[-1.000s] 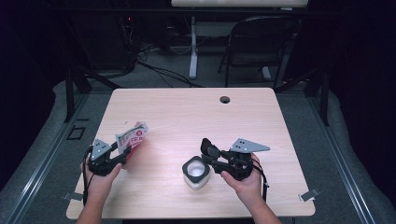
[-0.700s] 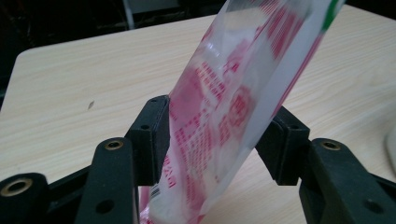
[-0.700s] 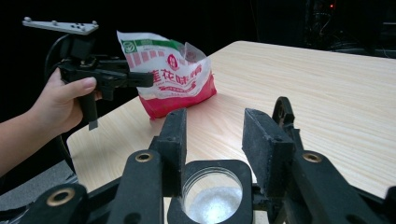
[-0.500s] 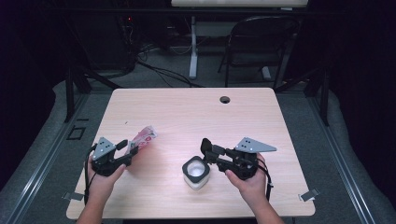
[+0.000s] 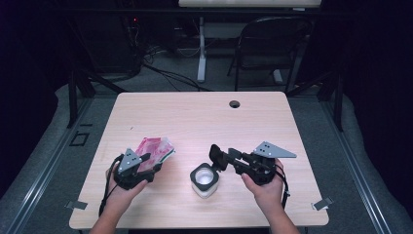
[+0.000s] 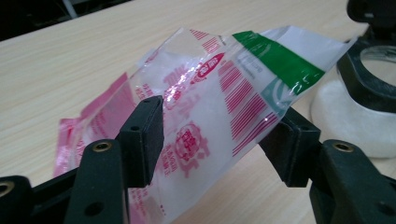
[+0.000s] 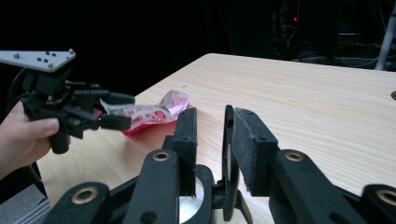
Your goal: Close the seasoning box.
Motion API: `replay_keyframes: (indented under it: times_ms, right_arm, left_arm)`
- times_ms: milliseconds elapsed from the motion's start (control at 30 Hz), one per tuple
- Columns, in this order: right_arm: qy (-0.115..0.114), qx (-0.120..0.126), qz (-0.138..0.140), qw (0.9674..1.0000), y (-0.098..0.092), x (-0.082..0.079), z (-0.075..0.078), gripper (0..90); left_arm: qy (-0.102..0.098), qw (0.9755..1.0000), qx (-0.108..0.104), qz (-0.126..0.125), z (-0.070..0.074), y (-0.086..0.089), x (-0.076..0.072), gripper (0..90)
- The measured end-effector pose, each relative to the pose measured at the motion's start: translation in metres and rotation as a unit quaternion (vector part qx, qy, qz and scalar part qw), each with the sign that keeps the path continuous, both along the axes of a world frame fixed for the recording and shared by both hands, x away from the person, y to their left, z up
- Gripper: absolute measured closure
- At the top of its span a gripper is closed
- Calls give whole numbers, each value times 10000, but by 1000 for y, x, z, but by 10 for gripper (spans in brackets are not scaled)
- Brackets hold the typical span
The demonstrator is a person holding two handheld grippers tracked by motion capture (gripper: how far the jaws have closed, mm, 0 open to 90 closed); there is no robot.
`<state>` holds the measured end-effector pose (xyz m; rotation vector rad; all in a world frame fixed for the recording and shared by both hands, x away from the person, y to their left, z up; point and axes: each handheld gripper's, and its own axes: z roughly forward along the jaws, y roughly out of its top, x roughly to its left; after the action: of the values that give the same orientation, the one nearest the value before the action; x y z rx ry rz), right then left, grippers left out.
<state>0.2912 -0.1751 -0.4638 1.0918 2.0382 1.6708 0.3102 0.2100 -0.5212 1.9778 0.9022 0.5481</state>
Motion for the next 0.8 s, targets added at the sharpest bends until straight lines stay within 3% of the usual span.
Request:
replay_keyframes:
  times_ms: [333, 800]
  right_arm:
    - [133, -33, -153, 9998, -6, 6, -5, 777]
    - [326, -169, -384, 9986, -10, 11, -11, 828]
  left_arm:
    - [126, 9991, 226, -348, -10, -24, -5, 404]
    - [189, 9976, 262, -610, -16, -40, -10, 405]
